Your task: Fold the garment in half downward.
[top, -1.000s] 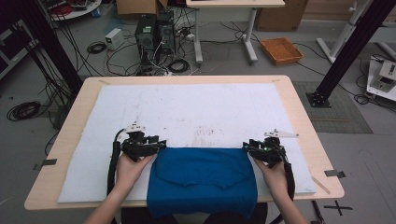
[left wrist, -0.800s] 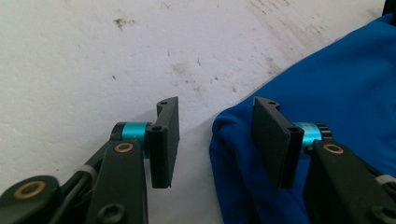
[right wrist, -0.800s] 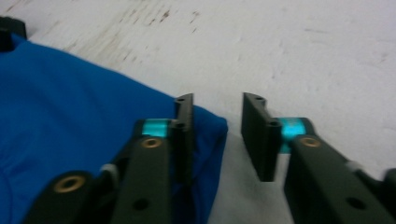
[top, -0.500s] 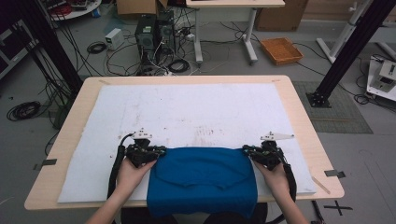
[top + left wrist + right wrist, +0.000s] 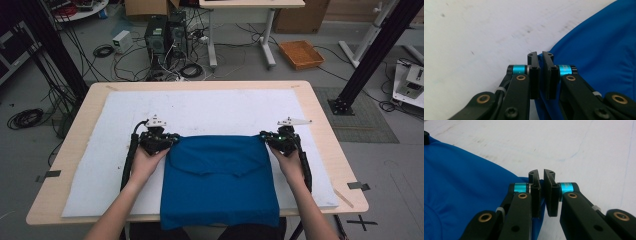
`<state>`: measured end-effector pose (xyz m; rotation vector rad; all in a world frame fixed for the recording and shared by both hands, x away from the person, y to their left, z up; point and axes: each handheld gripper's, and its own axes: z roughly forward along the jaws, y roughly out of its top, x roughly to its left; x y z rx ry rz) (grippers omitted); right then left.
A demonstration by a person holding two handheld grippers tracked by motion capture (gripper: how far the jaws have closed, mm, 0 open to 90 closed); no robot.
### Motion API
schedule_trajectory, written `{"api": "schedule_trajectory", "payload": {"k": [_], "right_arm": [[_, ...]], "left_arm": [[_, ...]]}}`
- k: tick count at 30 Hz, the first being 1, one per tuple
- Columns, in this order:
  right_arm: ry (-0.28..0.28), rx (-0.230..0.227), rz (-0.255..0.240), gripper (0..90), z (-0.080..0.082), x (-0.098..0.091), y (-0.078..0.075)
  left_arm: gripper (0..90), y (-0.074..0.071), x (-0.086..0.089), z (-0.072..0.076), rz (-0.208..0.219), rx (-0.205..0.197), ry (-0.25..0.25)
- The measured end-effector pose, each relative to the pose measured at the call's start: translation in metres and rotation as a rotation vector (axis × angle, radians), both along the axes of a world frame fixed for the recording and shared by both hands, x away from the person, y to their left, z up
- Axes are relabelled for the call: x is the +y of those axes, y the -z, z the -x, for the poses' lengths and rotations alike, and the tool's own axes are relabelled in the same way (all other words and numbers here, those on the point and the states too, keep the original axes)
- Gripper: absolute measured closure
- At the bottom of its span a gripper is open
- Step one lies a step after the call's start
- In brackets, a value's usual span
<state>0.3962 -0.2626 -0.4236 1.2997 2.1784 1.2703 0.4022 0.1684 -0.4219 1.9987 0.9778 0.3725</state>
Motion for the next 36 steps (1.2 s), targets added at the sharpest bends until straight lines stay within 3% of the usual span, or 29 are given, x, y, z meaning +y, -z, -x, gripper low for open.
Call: {"api": "schedule_trajectory", "payload": {"k": [8, 9, 14, 16, 17, 19, 22, 24, 26, 28, 33, 36], "right_arm": [[0.032, -0.013, 0.009, 84.9, -0.034, 0.001, 0.003], [0.032, -0.01, 0.01, 84.9, -0.037, 0.001, 0.004], [0.047, -0.005, 0.015, 84.8, -0.045, 0.001, 0.01], [0.048, -0.003, 0.029, 81.8, -0.046, 0.003, 0.012], [0.054, -0.007, 0.046, 76.0, -0.045, 0.004, 0.012], [0.074, -0.015, 0.063, 72.8, -0.044, 0.003, 0.011], [0.096, -0.038, 0.049, 63.3, -0.038, -0.001, 0.005], [0.105, -0.061, 0.031, 60.7, -0.031, -0.004, 0.001], [0.106, -0.049, 0.014, 59.3, -0.026, -0.005, -0.002], [0.104, -0.087, 0.014, 59.3, -0.016, -0.005, -0.004], [0.091, -0.089, -0.018, 58.8, 0.008, -0.004, -0.005], [0.086, -0.081, -0.039, 58.8, 0.019, -0.005, -0.003]], "left_arm": [[84.7, 0.002, -0.008, -0.035, -0.027, -0.005, -0.039], [84.7, 0.002, -0.009, -0.037, -0.029, -0.021, -0.044], [84.0, 0.007, -0.008, -0.044, -0.034, 0.004, -0.058], [79.5, 0.007, -0.008, -0.043, -0.049, 0.001, -0.072], [72.2, 0.006, -0.008, -0.043, -0.065, 0.0, -0.092], [61.4, 0.004, -0.005, -0.041, -0.072, 0.001, -0.112], [53.9, 0.001, 0.001, -0.034, -0.048, 0.002, -0.133], [53.7, 0.001, 0.005, -0.026, -0.053, 0.01, -0.136], [53.7, 0.003, 0.008, -0.016, -0.018, 0.018, -0.133], [53.6, 0.005, 0.01, -0.005, -0.002, 0.051, -0.11], [53.9, 0.01, 0.014, 0.014, 0.049, 0.138, -0.074], [54.6, 0.013, 0.013, 0.017, 0.041, 0.167, -0.086]]}}
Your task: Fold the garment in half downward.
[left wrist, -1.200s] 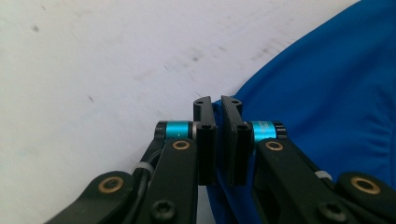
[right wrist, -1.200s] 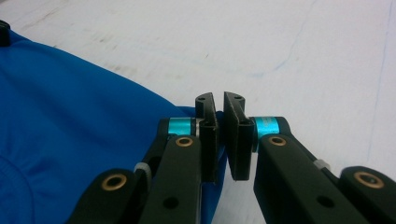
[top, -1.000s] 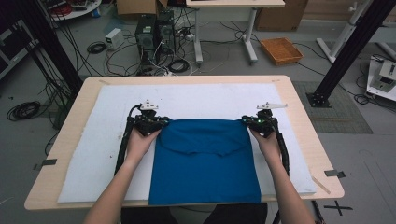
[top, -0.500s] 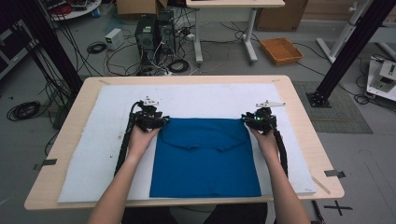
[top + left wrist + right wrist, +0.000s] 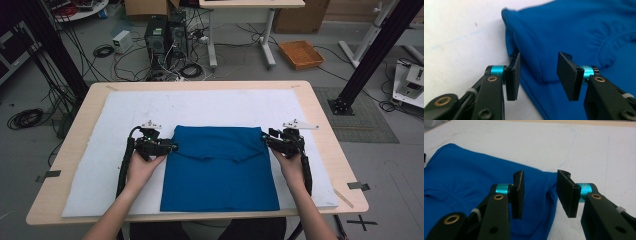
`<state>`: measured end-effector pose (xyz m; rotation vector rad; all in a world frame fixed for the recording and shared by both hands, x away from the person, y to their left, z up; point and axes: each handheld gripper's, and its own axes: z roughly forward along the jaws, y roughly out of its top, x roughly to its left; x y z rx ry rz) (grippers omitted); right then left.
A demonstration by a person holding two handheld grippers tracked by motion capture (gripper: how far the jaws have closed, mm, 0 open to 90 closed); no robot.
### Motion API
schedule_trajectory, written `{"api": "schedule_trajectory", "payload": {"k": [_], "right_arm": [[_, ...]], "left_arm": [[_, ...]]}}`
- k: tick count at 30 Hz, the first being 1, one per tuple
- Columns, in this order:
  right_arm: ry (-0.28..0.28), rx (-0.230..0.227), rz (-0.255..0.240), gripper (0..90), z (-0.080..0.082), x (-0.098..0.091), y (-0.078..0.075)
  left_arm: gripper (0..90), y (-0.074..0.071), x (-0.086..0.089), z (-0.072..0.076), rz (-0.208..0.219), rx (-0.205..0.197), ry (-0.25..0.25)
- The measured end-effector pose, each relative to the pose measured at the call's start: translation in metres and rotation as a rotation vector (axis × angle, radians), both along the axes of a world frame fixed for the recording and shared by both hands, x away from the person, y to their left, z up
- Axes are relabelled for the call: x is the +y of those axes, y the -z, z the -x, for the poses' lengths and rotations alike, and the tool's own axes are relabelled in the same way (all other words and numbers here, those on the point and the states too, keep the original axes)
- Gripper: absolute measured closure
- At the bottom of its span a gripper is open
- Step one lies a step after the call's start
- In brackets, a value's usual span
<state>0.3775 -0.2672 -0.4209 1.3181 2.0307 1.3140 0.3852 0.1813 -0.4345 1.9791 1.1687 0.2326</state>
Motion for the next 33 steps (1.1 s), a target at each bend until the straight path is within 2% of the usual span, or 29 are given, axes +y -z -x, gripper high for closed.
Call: {"api": "schedule_trajectory", "payload": {"k": [2, 5, 7, 20, 23, 24, 28, 33], "right_arm": [[-0.001, 0.01, -0.006, 58.6, 0.004, 0.0, 0.002], [0.003, 0.019, -0.019, 57.6, 0.007, 0.0, 0.006], [0.006, 0.021, -0.02, 57.6, 0.008, -0.001, 0.007], [0.018, 0.024, -0.024, 57.7, 0.009, -0.006, 0.011], [0.015, 0.027, -0.024, 57.8, 0.01, -0.005, 0.011], [0.011, 0.025, -0.02, 57.9, 0.01, -0.005, 0.011], [0.0, 0.038, -0.023, 59.6, 0.011, -0.004, 0.012], [-0.004, 0.036, -0.012, 61.0, 0.014, -0.003, 0.012]], "left_arm": [[56.2, 0.002, 0.001, -0.002, 0.015, 0.022, -0.007], [59.3, 0.005, 0.001, -0.006, 0.065, 0.063, -0.044], [60.4, 0.008, 0.003, -0.009, 0.095, 0.091, -0.049], [63.5, 0.004, 0.0, -0.006, 0.102, 0.069, -0.044], [64.0, 0.006, -0.001, -0.007, 0.106, 0.088, -0.047], [64.3, 0.006, -0.001, -0.007, 0.095, 0.094, -0.048], [69.4, 0.006, -0.002, -0.007, 0.104, 0.094, -0.043], [78.5, 0.006, -0.004, -0.007, 0.095, 0.091, -0.029]]}}
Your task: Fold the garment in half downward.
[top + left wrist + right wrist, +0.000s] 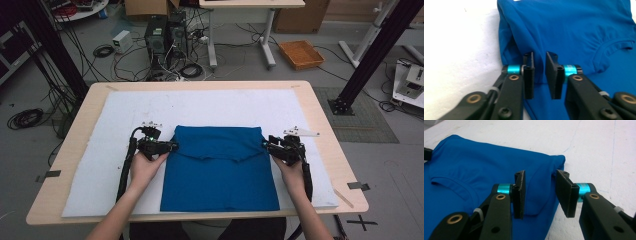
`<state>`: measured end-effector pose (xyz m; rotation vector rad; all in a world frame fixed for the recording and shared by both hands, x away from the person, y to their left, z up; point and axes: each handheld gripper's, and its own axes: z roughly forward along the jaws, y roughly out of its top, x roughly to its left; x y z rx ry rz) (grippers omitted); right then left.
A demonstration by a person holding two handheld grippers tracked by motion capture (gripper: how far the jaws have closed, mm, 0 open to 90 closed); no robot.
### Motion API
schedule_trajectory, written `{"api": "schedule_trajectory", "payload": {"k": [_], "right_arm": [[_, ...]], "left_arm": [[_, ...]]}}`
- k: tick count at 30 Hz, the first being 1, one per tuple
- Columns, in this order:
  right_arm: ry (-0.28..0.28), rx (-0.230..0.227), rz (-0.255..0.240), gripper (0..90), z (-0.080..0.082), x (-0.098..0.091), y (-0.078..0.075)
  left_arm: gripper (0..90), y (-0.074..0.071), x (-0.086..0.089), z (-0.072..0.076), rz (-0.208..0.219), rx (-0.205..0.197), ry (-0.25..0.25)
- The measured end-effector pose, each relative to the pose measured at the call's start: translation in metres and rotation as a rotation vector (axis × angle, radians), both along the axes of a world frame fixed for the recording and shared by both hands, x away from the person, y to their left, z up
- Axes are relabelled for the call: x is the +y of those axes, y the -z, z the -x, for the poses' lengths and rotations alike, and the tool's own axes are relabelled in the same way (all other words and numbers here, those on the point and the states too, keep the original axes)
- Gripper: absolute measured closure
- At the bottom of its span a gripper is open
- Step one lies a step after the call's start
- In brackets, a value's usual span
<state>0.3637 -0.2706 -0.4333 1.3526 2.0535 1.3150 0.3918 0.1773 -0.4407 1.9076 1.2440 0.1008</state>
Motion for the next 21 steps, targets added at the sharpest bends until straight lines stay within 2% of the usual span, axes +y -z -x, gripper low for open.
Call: {"api": "schedule_trajectory", "payload": {"k": [6, 10, 16, 21], "right_arm": [[0.0, 0.007, -0.005, 61.0, 0.001, -0.002, 0.001], [-0.004, 0.015, -0.006, 62.8, 0.002, -0.003, 0.002], [0.004, 0.076, -0.032, 64.2, 0.007, -0.002, 0.008], [0.012, 0.117, 0.007, 64.3, 0.005, 0.004, 0.013]], "left_arm": [[73.6, 0.001, 0.002, -0.001, -0.02, 0.008, -0.012], [77.3, 0.001, 0.0, 0.0, -0.026, 0.0, -0.002], [84.1, -0.001, -0.003, 0.002, -0.022, -0.023, 0.014], [85.2, -0.004, -0.003, 0.004, -0.021, -0.045, 0.026]]}}
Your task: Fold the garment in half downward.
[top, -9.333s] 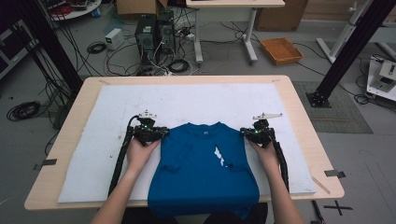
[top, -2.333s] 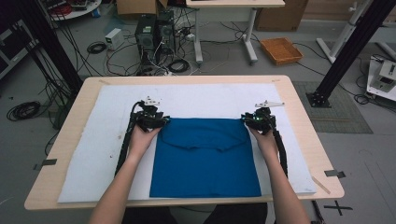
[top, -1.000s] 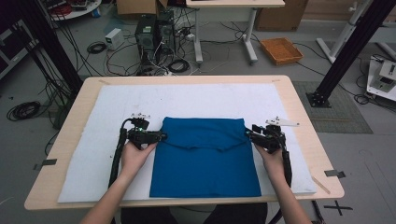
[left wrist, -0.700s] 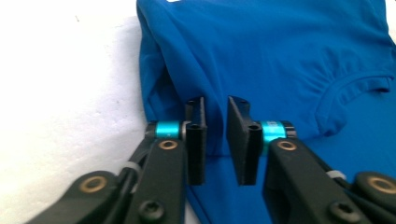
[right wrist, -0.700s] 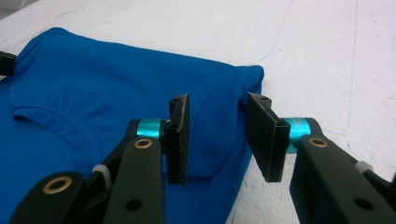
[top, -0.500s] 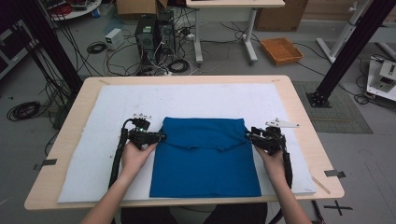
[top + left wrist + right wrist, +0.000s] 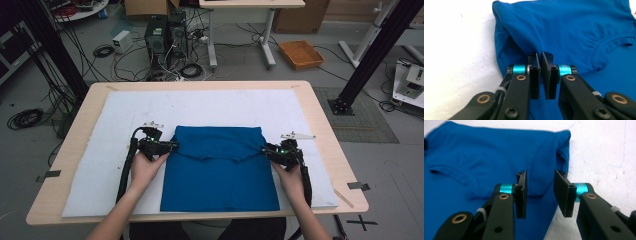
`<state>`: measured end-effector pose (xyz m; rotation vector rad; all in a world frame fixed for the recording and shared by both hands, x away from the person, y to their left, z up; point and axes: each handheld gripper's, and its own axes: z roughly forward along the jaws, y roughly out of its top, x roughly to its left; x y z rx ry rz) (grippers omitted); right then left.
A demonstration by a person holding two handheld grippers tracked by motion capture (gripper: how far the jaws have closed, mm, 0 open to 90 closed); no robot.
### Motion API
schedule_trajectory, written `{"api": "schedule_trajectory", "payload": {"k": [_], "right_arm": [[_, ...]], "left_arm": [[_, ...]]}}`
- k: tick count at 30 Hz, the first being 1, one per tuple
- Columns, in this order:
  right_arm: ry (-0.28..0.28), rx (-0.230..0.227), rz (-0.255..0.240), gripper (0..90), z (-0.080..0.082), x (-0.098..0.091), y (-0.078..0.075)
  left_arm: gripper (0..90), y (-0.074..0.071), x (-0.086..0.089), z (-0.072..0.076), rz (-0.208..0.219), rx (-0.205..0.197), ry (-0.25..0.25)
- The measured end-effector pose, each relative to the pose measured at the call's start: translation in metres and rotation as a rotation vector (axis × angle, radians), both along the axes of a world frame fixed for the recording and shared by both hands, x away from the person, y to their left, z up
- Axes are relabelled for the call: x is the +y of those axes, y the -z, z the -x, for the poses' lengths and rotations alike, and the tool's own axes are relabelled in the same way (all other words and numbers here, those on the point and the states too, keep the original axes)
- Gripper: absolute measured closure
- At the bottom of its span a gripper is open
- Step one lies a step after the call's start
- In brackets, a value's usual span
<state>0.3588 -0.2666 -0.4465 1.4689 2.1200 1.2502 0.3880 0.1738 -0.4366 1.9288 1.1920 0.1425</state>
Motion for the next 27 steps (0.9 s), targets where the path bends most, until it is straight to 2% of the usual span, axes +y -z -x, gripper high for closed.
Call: {"api": "schedule_trajectory", "payload": {"k": [2, 6, 7, 14, 15, 16, 21, 24, 27], "right_arm": [[0.001, 0.015, 0.011, 67.4, -0.003, 0.003, 0.003], [-0.022, 0.012, 0.018, 87.8, -0.004, 0.004, 0.002], [-0.03, 0.01, 0.017, 90.0, -0.004, 0.005, 0.002], [-0.035, -0.002, -0.005, 90.0, -0.003, 0.002, -0.003], [-0.033, 0.003, -0.01, 82.7, -0.003, 0.001, -0.003], [-0.02, 0.015, -0.016, 80.0, -0.004, 0.0, -0.002], [-0.005, 0.064, -0.04, 74.2, -0.01, -0.001, 0.003], [-0.008, 0.071, -0.049, 74.6, -0.014, -0.001, 0.004], [-0.025, 0.066, -0.046, 81.7, -0.014, 0.001, 0.004]], "left_arm": [[85.2, 0.0, 0.0, 0.0, 0.004, -0.002, 0.004], [85.2, 0.0, 0.0, 0.0, 0.009, -0.004, 0.007], [85.2, 0.0, 0.0, 0.0, 0.012, -0.005, 0.008], [85.4, -0.002, 0.0, 0.001, 0.024, -0.013, 0.01], [85.4, -0.002, 0.0, 0.001, 0.022, -0.013, 0.011], [85.3, -0.002, 0.0, 0.001, 0.023, -0.013, 0.012], [85.3, -0.001, -0.001, 0.0, 0.019, -0.008, 0.017], [85.3, -0.001, -0.001, 0.0, 0.02, -0.005, 0.015], [85.3, 0.0, -0.001, 0.0, 0.018, -0.003, 0.016]]}}
